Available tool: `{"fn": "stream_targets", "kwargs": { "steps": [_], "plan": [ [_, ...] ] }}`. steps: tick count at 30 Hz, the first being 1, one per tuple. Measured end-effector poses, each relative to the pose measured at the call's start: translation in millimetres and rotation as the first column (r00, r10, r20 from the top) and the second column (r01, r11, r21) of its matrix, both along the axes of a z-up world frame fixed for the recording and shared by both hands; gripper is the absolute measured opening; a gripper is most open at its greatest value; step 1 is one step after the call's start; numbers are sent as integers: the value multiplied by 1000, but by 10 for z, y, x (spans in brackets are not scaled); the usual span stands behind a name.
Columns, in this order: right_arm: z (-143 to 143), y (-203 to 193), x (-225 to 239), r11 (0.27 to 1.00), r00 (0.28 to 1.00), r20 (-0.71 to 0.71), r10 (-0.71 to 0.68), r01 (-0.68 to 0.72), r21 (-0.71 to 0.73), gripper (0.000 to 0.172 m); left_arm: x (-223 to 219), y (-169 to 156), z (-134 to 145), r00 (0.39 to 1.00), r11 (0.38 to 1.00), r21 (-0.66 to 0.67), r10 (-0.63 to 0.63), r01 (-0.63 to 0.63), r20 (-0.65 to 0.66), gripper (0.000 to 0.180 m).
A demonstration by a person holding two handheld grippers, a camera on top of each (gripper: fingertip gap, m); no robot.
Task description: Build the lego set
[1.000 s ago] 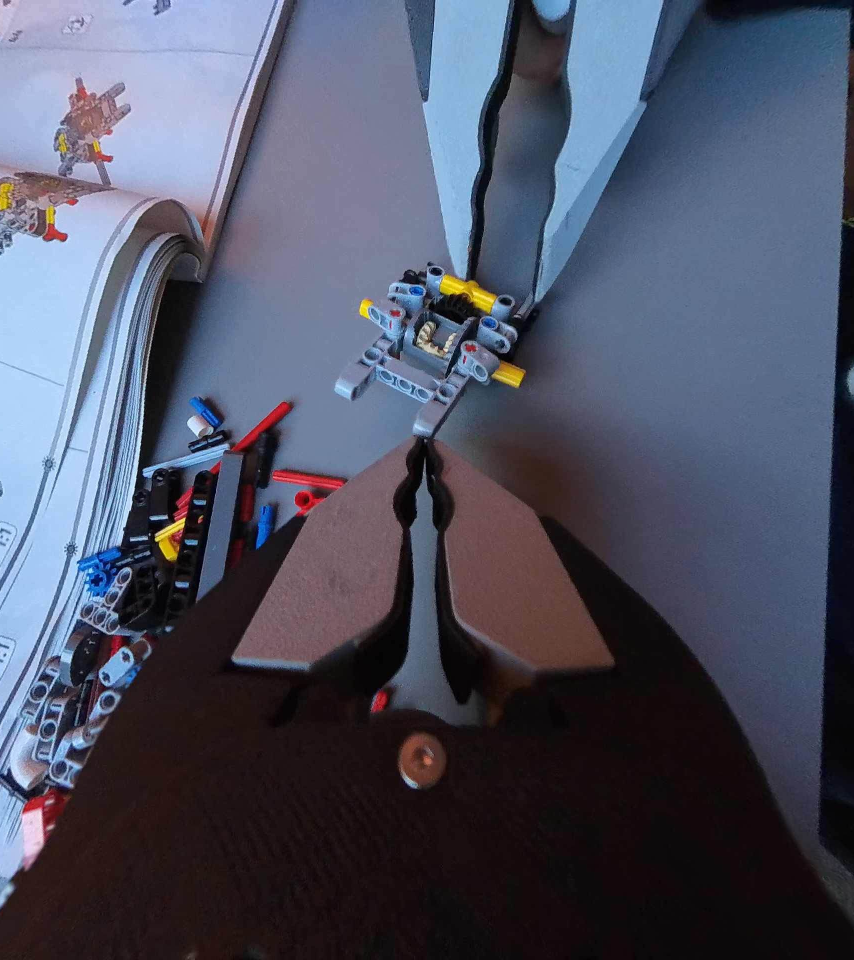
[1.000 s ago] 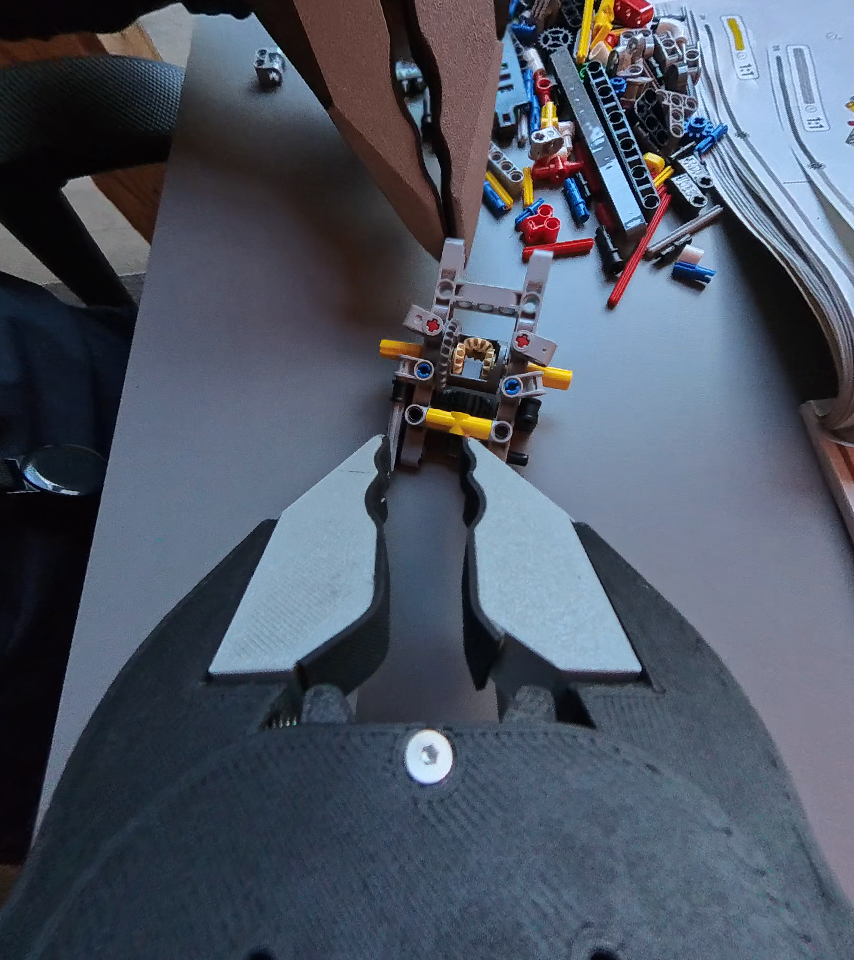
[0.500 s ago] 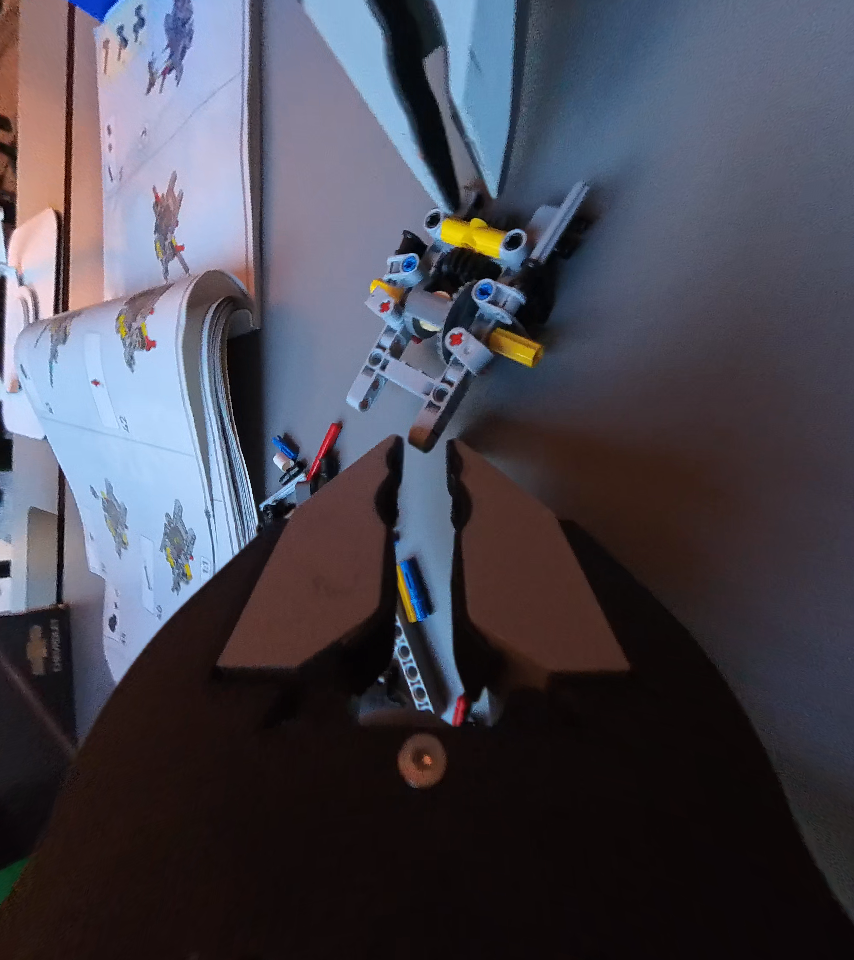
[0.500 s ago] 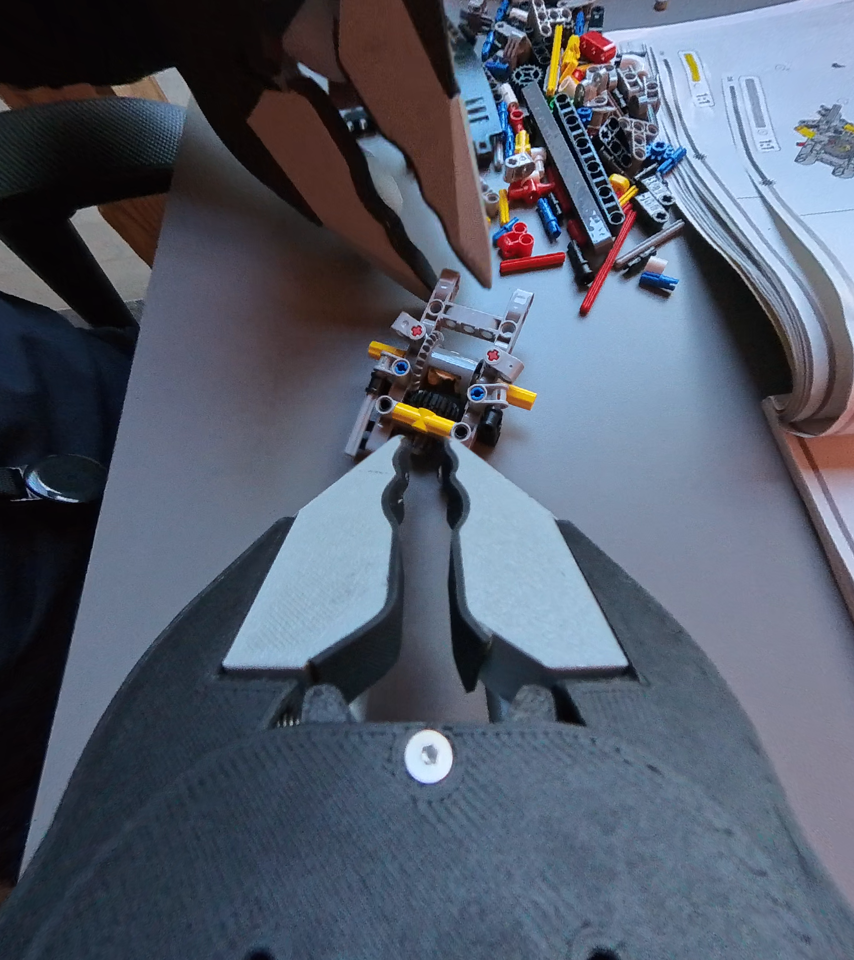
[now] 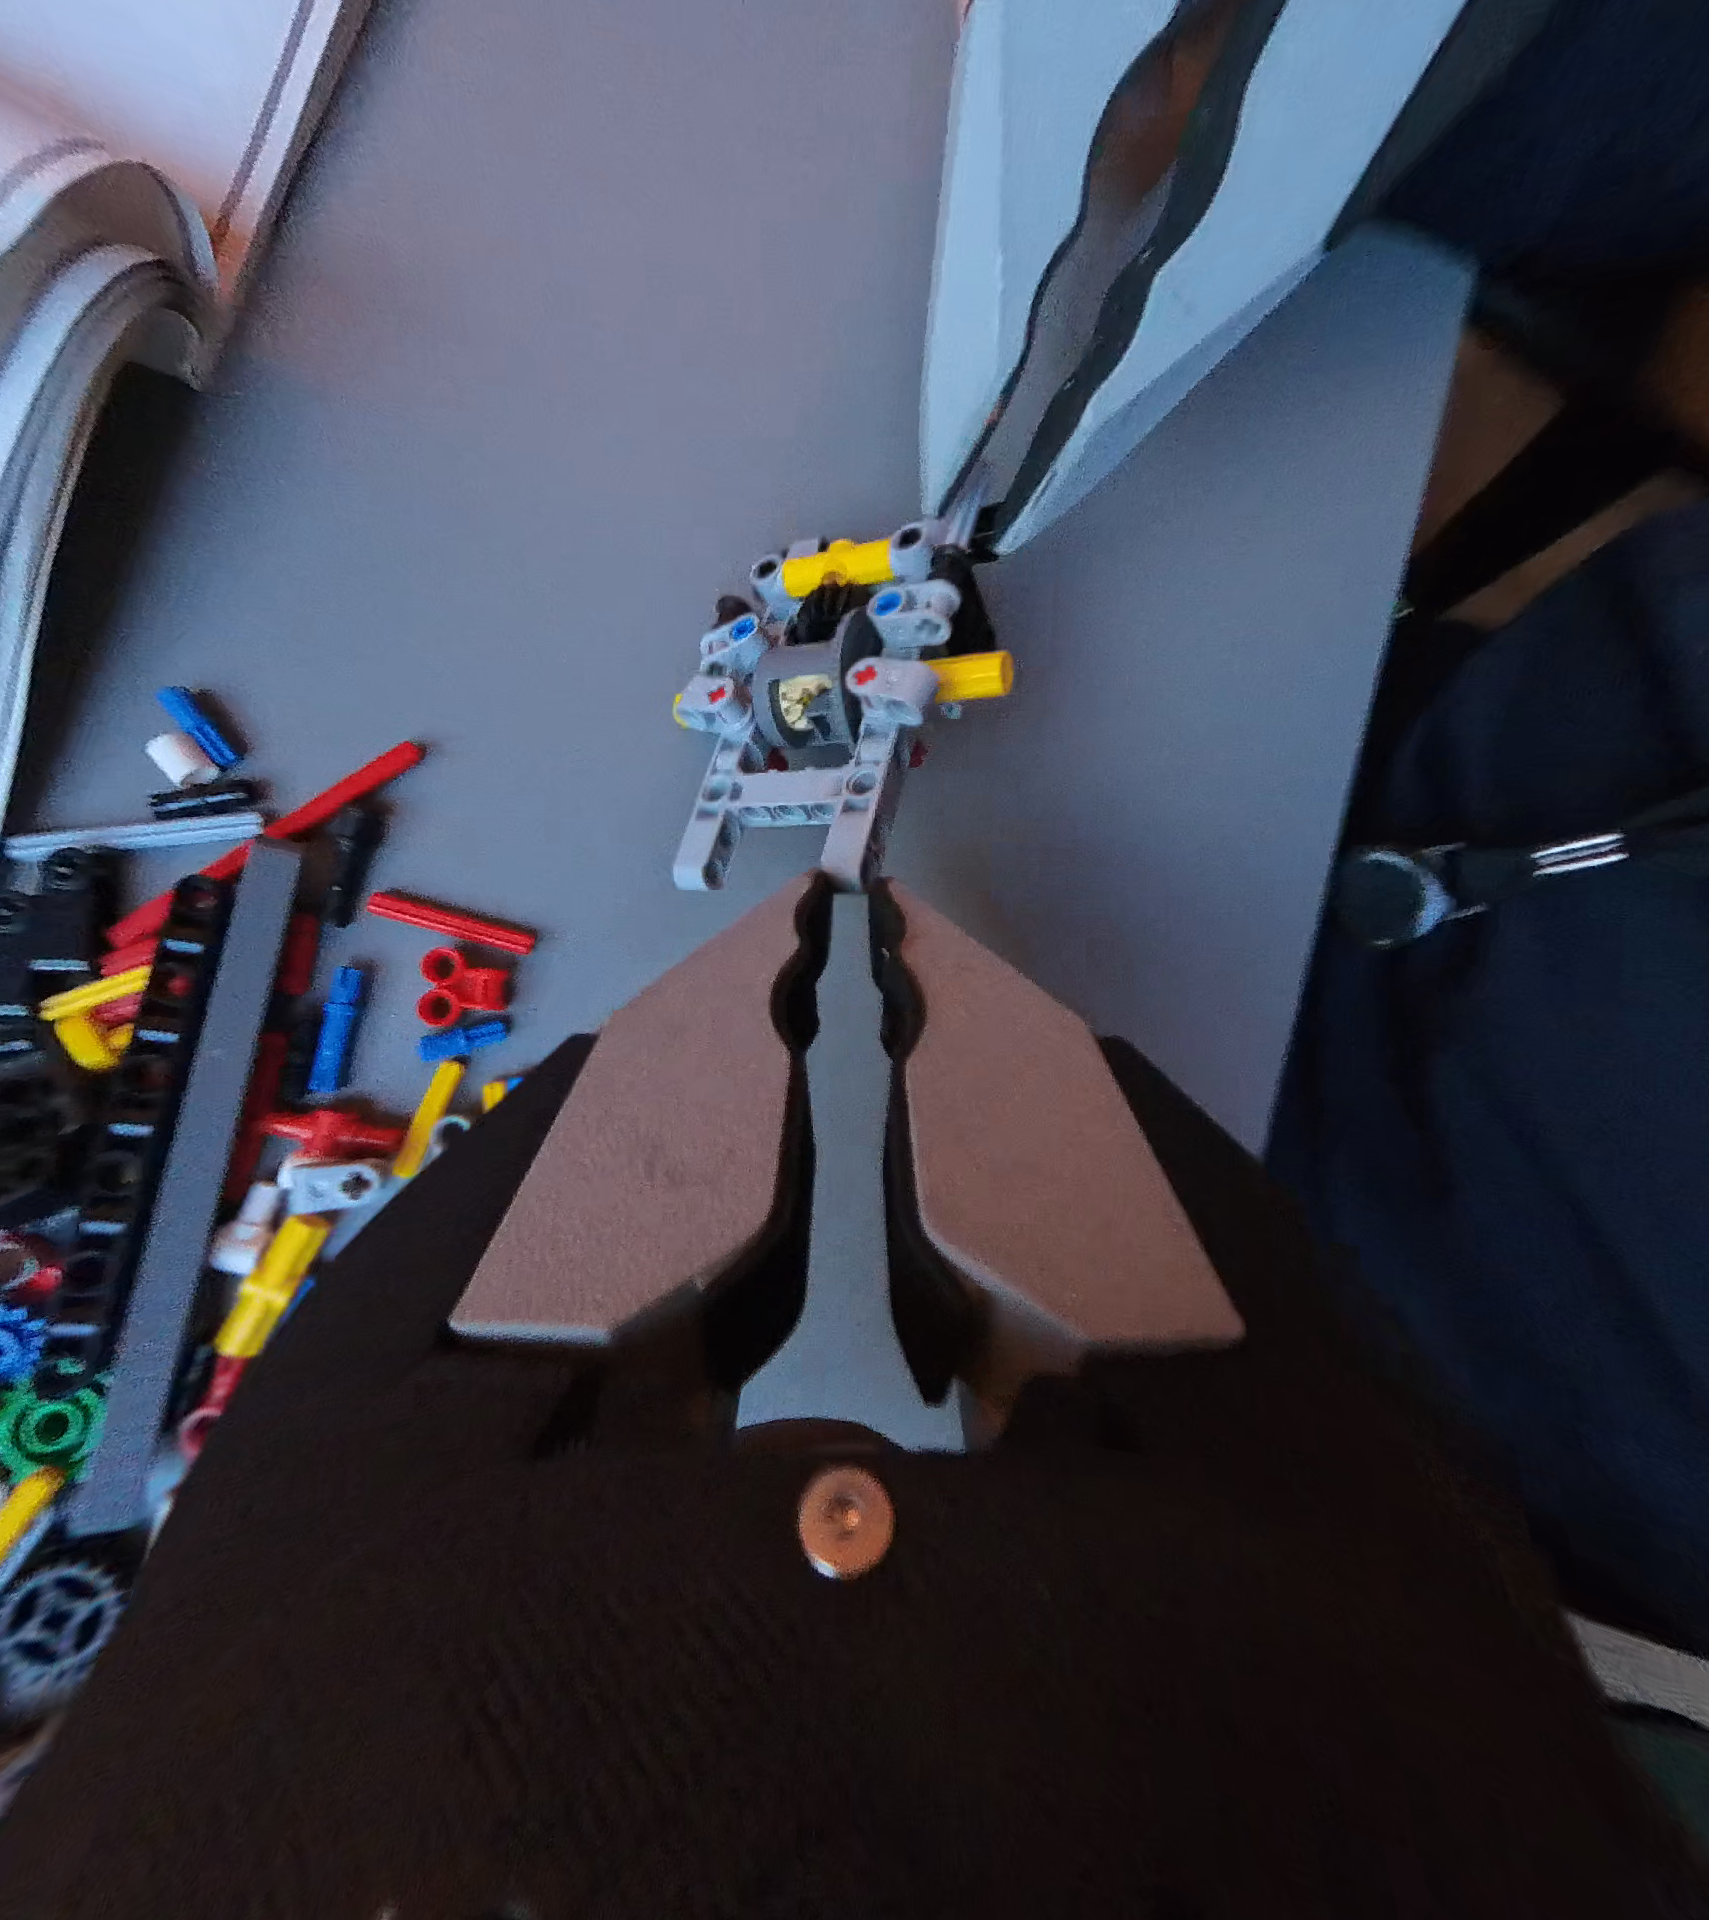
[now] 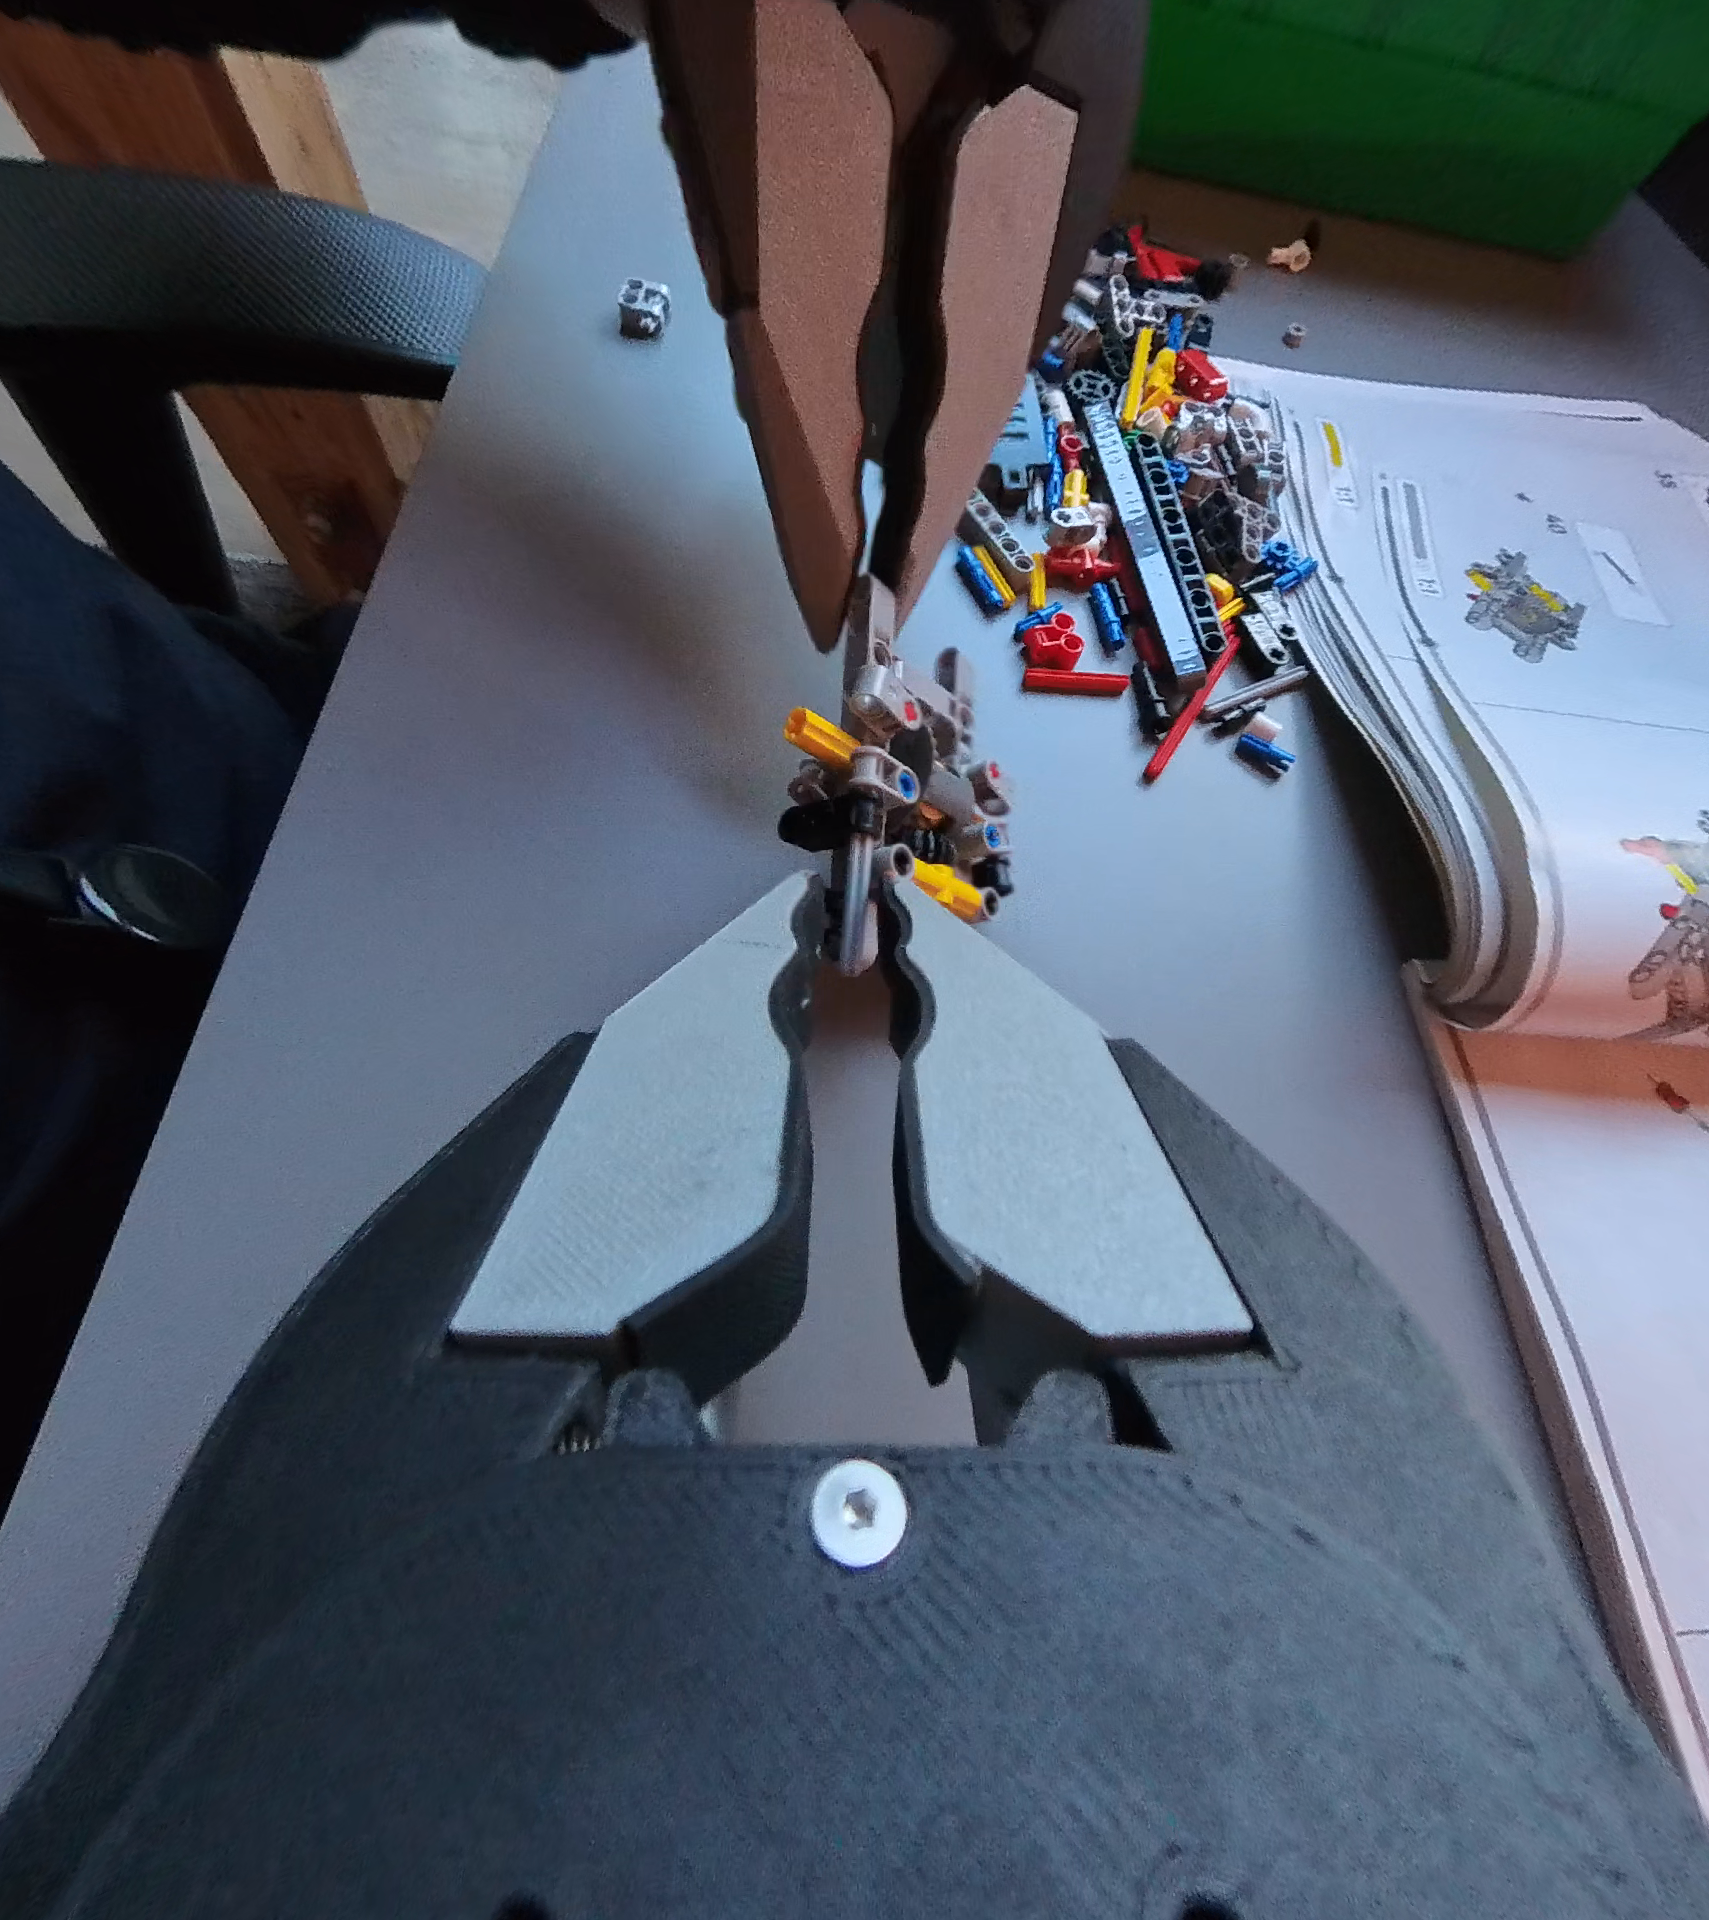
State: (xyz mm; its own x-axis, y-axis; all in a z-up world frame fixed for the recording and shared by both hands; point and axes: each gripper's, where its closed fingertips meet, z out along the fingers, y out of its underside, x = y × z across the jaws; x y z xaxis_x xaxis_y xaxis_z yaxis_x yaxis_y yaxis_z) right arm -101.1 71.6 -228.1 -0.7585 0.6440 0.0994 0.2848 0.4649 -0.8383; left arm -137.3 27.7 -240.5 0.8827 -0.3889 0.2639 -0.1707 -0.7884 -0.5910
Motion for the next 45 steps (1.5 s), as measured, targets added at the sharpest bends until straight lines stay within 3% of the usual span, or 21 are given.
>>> {"fn": "stream_targets", "kwargs": {
  "steps": [3, 7, 14, 17, 18, 20, 22, 24, 27, 30, 33, 35, 40, 43, 45],
  "plan": [
    [48, 36, -3, 999, 1000, 5, -5, 5, -45, 11, 41, 4, 102, 985, 999, -8, 41, -40, 169, 5],
    [-9, 79, 13, 995, 997, 82, 1, 7, -96, 11, 6, 6, 115, 954, 994, -19, 106, -104, 279, 5],
    [-13, 91, -13, 993, 995, 99, -19, 31, -117, 7, 18, 51, 214, 815, 979, -42, 191, -201, 547, 5],
    [-20, 79, -6, 982, 986, 167, -9, 40, -183, 6, 2, 66, 196, 780, 975, -50, 205, -219, 592, 6],
    [-27, 72, 11, 975, 978, 208, 10, 36, -220, 4, 10, 66, 221, 788, 977, -19, 183, -212, 588, 6],
    [-53, 112, 8, 963, 965, 263, 13, 59, -263, 1, -52, 75, 206, 862, 975, 56, 161, -213, 480, 18],
    [-21, 146, -5, 953, 964, 268, 10, 72, -296, 1, -170, 91, 161, 946, 972, 127, 158, -200, 283, 36],
    [25, 161, -16, 942, 965, 262, 11, 78, -327, 0, -227, 106, 130, 989, 973, 190, 119, -133, 86, 35],
    [35, 145, -12, 923, 954, 297, 36, 83, -376, 0, -384, 190, 44, 971, 972, 228, 106, -57, -213, 43],
    [77, 136, 5, 894, 943, 325, 74, 82, -441, 0, -242, 297, 204, 946, 946, 310, 7, 100, -325, 42],
    [97, 164, 21, 865, 927, 359, 105, 93, -493, 0, -53, 344, 289, 932, 926, 300, -121, 230, -341, 35],
    [102, 171, 40, 849, 915, 381, 132, 94, -520, 0, 37, 383, 301, 941, 922, 277, -190, 269, -281, 30],
    [71, 200, 48, 852, 909, 395, 135, 97, -515, 0, 47, 559, 523, 971, 917, 319, -227, 239, -72, 1],
    [81, 209, 43, 853, 911, 391, 135, 94, -514, 0, 82, 557, 488, 956, 931, 220, -292, 291, -26, 3],
    [90, 216, 41, 848, 910, 392, 137, 96, -521, 0, 55, 580, 386, 947, 936, 145, -316, 322, -67, 4]
  ]
}}
